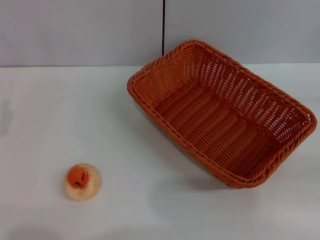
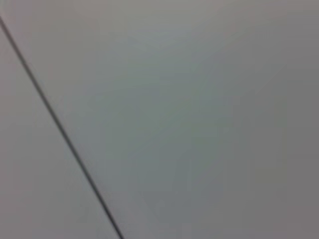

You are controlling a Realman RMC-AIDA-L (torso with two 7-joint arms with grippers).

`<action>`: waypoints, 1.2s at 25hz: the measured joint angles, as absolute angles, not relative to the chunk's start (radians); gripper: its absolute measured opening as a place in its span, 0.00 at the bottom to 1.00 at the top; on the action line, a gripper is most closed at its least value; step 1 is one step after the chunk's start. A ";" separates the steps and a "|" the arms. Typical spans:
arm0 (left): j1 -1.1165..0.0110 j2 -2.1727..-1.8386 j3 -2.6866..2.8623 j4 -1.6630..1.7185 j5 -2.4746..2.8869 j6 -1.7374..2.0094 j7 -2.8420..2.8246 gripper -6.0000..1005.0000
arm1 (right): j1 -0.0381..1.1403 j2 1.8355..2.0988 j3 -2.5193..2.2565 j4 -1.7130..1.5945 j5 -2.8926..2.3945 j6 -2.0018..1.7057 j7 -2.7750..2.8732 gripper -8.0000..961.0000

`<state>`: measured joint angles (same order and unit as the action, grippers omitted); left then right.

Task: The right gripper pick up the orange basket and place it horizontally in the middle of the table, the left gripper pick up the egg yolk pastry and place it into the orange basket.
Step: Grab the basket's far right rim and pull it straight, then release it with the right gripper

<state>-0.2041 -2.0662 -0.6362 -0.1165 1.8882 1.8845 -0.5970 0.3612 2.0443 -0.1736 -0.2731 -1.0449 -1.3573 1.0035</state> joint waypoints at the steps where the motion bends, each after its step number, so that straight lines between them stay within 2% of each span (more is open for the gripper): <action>1: -0.204 -2.066 -0.636 -0.116 1.888 1.884 -0.597 0.83 | 0.365 2.042 -0.179 -0.282 -1.054 -1.353 1.004 0.77; 6: -0.220 -2.066 -0.644 -0.116 1.888 1.870 -0.595 0.83 | 0.387 2.027 -0.230 -0.375 -1.162 -1.324 1.014 0.77; 10: -0.250 -2.066 -0.670 -0.112 1.888 1.846 -0.594 0.83 | 0.407 2.002 -0.278 -0.457 -1.270 -1.303 1.116 0.77; 11: -0.255 -2.066 -0.676 -0.113 1.888 1.843 -0.594 0.83 | 0.413 1.992 -0.297 -0.483 -1.307 -1.299 1.163 0.77; 12: -0.259 -2.066 -0.683 -0.115 1.888 1.841 -0.593 0.83 | 0.425 1.968 -0.340 -0.542 -1.392 -1.293 1.288 0.77; 13: -0.261 -2.066 -0.686 -0.115 1.888 1.841 -0.593 0.83 | 0.425 1.968 -0.340 -0.542 -1.392 -1.293 1.288 0.77; 14: -0.265 -2.066 -0.694 -0.116 1.888 1.840 -0.592 0.83 | 0.433 1.951 -0.364 -0.577 -1.442 -1.292 1.359 0.77; 16: -0.268 -2.066 -0.698 -0.116 1.888 1.840 -0.593 0.83 | 0.454 1.918 -0.405 -0.641 -1.555 -1.300 1.518 0.77; 17: -0.273 -2.066 -0.705 -0.116 1.888 1.839 -0.596 0.83 | 0.483 1.888 -0.435 -0.712 -1.678 -1.326 1.668 0.77; 18: -0.273 -2.066 -0.705 -0.116 1.888 1.839 -0.596 0.83 | 0.483 1.888 -0.435 -0.712 -1.678 -1.326 1.668 0.77; 19: -0.276 -2.066 -0.709 -0.116 1.888 1.838 -0.599 0.83 | 0.520 1.870 -0.446 -0.790 -1.826 -1.380 1.801 0.77; 20: -0.277 -2.066 -0.711 -0.116 1.888 1.837 -0.600 0.83 | 0.520 1.870 -0.446 -0.790 -1.826 -1.380 1.801 0.77; 24: -0.282 -2.065 -0.719 -0.117 1.888 1.835 -0.601 0.83 | 0.676 1.819 -0.446 -0.870 -2.189 -1.593 2.043 0.77; 26: -0.282 -2.065 -0.719 -0.117 1.888 1.835 -0.601 0.83 | 0.704 1.812 -0.448 -0.869 -2.252 -1.621 2.073 0.77; 27: -0.282 -2.066 -0.719 -0.117 1.888 1.833 -0.602 0.83 | 0.760 1.803 -0.469 -0.860 -2.366 -1.664 2.109 0.77; 30: -0.281 -2.067 -0.717 -0.117 1.889 1.829 -0.601 0.83 | 0.796 1.802 -0.519 -0.846 -2.424 -1.674 2.127 0.77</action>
<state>-0.2811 -2.0673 -0.7173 -0.1165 1.8886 1.8292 -0.6007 0.7961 1.8016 -0.5187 -0.8464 -2.4235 -1.6741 2.1268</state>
